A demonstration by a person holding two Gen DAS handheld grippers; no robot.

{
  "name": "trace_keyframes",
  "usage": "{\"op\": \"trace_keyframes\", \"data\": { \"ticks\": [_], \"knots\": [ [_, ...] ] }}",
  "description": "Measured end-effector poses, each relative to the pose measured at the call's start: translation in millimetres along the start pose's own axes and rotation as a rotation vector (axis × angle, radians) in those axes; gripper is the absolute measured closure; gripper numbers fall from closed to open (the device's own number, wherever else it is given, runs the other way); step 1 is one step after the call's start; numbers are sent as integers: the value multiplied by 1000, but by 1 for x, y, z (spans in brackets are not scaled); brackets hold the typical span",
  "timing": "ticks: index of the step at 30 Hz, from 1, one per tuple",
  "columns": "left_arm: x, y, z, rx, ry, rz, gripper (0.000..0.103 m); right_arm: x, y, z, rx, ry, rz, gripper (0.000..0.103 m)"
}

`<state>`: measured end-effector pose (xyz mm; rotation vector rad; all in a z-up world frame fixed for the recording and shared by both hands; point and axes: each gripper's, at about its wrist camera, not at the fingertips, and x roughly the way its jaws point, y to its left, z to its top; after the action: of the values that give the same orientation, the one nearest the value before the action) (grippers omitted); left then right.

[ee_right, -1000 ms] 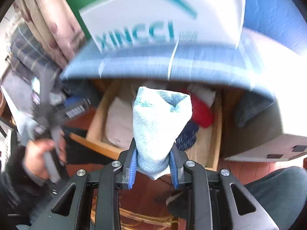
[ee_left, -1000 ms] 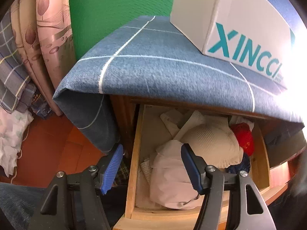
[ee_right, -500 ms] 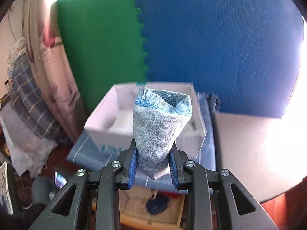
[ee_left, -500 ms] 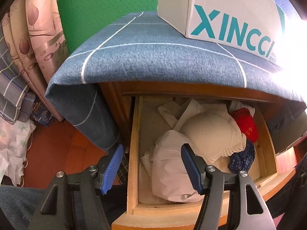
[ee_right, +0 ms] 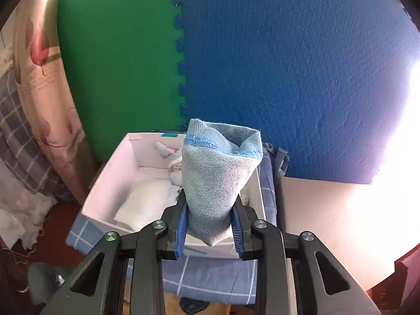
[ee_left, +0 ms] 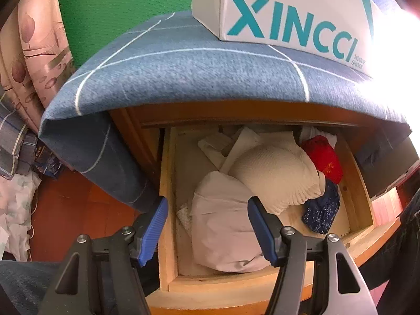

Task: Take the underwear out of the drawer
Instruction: 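Carry the pale blue underwear over the XINCCI box with the right gripper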

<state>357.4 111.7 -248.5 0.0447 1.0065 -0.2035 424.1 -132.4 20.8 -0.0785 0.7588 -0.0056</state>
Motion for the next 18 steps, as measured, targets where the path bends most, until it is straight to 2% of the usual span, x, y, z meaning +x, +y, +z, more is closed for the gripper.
{"op": "trace_keyframes", "data": {
  "ticks": [12, 18],
  "knots": [
    [1, -2, 1, 9, 13, -1, 39, 53, 7, 9, -22, 74, -74, 77],
    [4, -3, 1, 6, 24, -3, 39, 73, 5, 9, -11, 105, -73, 76]
  ]
}}
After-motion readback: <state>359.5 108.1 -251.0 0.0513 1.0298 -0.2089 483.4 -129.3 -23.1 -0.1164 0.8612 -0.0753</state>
